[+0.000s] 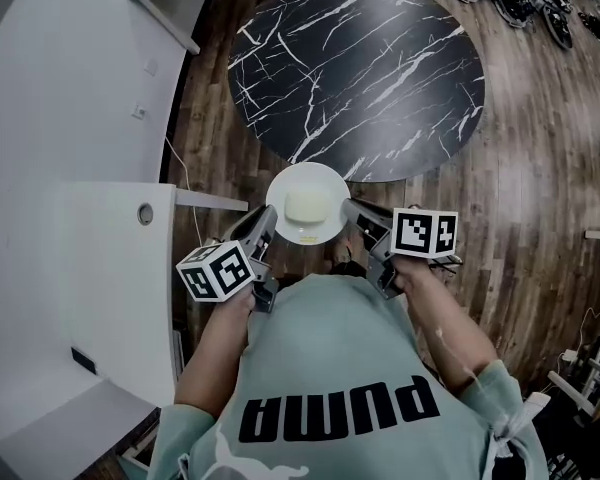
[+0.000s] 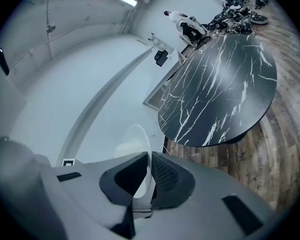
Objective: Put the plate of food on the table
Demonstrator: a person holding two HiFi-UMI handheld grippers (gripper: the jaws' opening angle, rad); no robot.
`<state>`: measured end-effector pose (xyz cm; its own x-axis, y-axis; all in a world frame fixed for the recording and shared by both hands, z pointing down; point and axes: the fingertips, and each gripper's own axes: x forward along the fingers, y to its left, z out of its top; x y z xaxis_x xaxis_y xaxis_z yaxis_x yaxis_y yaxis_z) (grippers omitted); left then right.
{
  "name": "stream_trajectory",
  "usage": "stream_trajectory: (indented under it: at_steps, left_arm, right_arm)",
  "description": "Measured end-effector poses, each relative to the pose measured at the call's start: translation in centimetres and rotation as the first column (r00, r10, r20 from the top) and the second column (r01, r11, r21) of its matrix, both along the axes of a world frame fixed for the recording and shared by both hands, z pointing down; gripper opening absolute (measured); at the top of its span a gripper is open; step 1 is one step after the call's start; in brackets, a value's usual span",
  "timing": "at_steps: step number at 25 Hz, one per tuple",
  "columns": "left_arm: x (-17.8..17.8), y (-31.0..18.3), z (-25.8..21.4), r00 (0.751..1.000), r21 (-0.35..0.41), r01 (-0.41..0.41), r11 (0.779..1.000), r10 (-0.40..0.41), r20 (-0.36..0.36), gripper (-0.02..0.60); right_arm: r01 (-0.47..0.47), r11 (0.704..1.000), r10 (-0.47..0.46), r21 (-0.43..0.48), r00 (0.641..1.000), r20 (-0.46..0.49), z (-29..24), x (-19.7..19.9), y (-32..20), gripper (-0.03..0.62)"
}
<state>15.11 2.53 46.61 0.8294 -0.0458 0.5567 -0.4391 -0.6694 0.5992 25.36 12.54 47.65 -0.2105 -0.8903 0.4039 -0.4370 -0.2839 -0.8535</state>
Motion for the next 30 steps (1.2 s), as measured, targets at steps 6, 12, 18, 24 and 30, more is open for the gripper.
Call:
stream_trajectory:
  at_steps: [6, 12, 18, 24, 30]
  left_arm:
    - [2.2, 1.7, -0.2, 0.999, 0.004, -0.047, 0.999, 0.047, 0.001, 0.041]
    - [3.9, 2.1, 0.3, 0.994, 0.005, -0.106, 0.994, 0.106, 0.016, 0.041]
    - [6.4, 1.9, 1.2, 0.985, -0.012, -0.171, 0.985, 0.171, 0.019, 0.041]
    - [10.2, 1.0, 1.9, 0.968, -0.009, -0.25, 0.968, 0.25, 0.026, 0.043]
    - [13.7, -0.5, 3.0, 0.949, -0.027, -0.313, 0.95, 0.313, 0.029, 0.044]
  right_arm:
    - [-0.05, 0.999, 0.05, 0.006, 0.999, 0.0, -0.1, 1.9, 2.0, 0.034]
    - [-0.104, 0.995, 0.104, -0.007, 0.995, 0.007, 0.3, 3.0, 3.0, 0.034]
    - [-0.172, 0.985, 0.172, -0.03, 0.985, -0.004, 0.9, 4.9, 3.2, 0.034]
    - [-0.239, 0.969, 0.238, -0.064, 0.971, -0.013, 1.3, 7.9, 2.9, 0.034]
    - [-0.301, 0.948, 0.301, -0.106, 0.953, -0.016, 2.3, 10.9, 1.7, 0.034]
